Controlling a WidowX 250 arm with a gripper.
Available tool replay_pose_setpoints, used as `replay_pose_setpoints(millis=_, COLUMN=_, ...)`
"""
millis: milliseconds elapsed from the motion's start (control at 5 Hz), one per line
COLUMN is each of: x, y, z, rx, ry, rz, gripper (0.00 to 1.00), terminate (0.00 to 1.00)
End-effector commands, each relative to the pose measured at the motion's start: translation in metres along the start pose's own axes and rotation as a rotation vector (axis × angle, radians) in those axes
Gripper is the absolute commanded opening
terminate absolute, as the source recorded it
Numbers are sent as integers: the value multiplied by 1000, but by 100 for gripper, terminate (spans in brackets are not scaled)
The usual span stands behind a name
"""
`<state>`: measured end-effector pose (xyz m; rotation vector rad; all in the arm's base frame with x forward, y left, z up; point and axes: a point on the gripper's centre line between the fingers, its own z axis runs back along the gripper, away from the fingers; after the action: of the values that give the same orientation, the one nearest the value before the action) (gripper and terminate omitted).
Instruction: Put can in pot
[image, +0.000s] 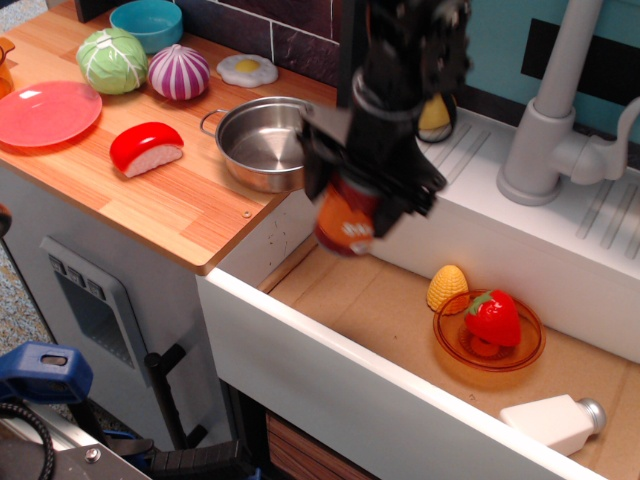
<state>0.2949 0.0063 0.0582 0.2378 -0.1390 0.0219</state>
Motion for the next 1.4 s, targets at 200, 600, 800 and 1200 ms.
replay_pose_setpoints(millis=200, x=46, y=75, z=47, rx=31, ry=-113, rz=-230, gripper=0, terminate=0)
replay_pose_setpoints(millis=600, x=68, y=101, z=35, rx=-49, ry=-148, rz=-334, gripper=0, terminate=0)
replay_pose_setpoints(millis=800, x=68, y=109, z=21, rx=-98, ry=-194, rz=-394, gripper=100, terminate=0)
replay_pose_setpoints(millis=1200, x=68, y=109, z=21, rx=-98, ry=-194, rz=-394, gripper=100, terminate=0)
